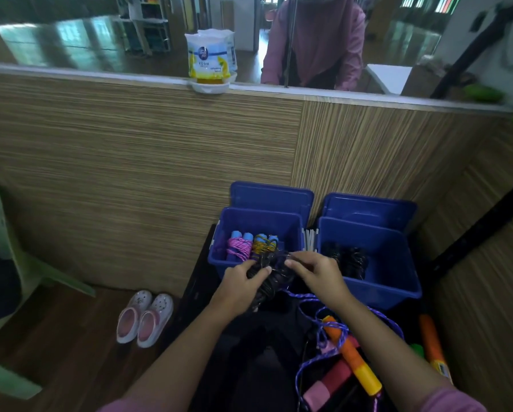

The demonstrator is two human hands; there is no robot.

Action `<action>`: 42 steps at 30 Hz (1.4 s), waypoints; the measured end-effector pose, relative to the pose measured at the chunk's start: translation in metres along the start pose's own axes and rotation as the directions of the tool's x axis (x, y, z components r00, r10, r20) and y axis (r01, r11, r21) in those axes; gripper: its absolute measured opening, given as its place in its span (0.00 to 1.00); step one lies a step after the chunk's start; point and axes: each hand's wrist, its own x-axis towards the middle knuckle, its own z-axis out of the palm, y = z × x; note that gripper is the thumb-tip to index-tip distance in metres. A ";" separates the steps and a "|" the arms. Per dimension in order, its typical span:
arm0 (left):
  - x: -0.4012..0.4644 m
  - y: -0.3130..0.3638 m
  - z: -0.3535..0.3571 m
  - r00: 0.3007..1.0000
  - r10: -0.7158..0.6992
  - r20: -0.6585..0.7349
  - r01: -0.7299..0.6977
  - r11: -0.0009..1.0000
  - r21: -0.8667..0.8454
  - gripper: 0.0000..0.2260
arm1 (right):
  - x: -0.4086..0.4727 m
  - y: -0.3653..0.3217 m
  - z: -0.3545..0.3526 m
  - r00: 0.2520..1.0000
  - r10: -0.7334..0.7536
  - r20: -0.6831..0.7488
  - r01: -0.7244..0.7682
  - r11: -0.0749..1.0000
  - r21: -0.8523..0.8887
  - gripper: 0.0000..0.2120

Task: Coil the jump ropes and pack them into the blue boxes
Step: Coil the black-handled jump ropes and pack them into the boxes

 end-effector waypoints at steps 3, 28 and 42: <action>0.000 -0.002 0.003 1.000 0.017 0.010 -0.017 1.000 -0.019 0.09 | -0.004 0.003 0.005 0.992 0.049 -0.119 -0.035 0.992 0.123 0.06; -0.011 0.017 -0.017 0.983 0.138 0.120 -0.127 0.987 -0.096 0.02 | -0.024 0.001 0.003 0.970 0.240 -0.029 -0.173 0.772 0.612 0.09; -0.009 0.005 -0.025 0.966 0.070 0.250 -0.006 0.969 -0.246 0.18 | -0.023 -0.019 0.003 0.951 0.271 0.147 -0.299 0.699 0.650 0.08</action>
